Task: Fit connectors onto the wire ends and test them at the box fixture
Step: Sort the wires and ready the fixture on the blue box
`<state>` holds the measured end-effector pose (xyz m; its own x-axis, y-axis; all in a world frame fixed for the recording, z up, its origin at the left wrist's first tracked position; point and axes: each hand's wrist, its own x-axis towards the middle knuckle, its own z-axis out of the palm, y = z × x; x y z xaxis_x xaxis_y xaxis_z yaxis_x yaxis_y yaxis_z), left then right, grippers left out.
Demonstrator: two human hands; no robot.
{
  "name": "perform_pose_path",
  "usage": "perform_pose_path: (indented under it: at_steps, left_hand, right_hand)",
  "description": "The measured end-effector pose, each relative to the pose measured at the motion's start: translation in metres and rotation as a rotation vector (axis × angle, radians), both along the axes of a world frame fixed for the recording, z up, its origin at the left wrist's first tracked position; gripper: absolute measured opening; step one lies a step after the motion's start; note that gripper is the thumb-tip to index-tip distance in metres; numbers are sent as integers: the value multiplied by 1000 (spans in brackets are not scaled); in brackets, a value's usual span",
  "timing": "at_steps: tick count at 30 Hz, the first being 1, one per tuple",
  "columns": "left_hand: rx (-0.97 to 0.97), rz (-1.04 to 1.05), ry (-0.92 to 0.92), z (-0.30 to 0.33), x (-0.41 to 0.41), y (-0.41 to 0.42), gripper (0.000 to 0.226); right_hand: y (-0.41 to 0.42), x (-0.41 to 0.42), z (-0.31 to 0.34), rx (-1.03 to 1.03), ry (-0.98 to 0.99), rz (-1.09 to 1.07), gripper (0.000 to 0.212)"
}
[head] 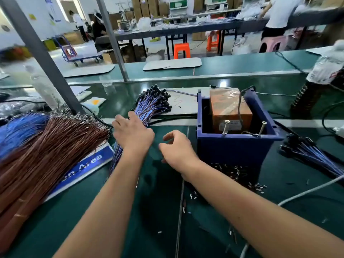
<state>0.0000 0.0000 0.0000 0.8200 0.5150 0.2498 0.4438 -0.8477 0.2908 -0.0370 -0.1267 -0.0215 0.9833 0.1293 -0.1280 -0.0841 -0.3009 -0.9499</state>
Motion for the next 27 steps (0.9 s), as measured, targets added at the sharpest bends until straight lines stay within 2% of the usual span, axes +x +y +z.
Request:
perform_pose_path:
  at_steps: [2, 4, 6, 9, 13, 14, 17, 21, 24, 27]
  left_hand:
    - [-82, 71, 181, 4, 13, 11, 76]
    - [-163, 95, 259, 2, 24, 21, 83]
    - [-176, 84, 281, -6, 31, 24, 79]
    - [-116, 5, 275, -8, 40, 28, 65]
    - [-128, -65, 220, -5, 40, 31, 50]
    - [-132, -90, 210, -4, 38, 32, 51]
    - [-120, -123, 189, 5, 26, 28, 50]
    - [-36, -120, 134, 19, -6, 17, 47]
    - [-28, -118, 110, 13, -34, 8, 51]
    - [-86, -91, 193, -2, -58, 6, 61]
  right_hand:
    - [10, 7, 2, 9, 41, -21, 23]
    - [19, 11, 2, 19, 79, -1, 28]
    - [29, 17, -2, 41, 118, 15, 35]
    - [45, 25, -3, 116, 149, 15, 35]
    - [61, 34, 1, 276, 256, -17, 66]
    - [63, 36, 2, 321, 277, -25, 65]
    - [59, 44, 2, 523, 363, -23, 45]
    - [51, 40, 9, 702, 478, 34, 44]
    - [48, 34, 11, 644, 429, 49, 36]
    - [47, 32, 5, 327, 295, 33, 31]
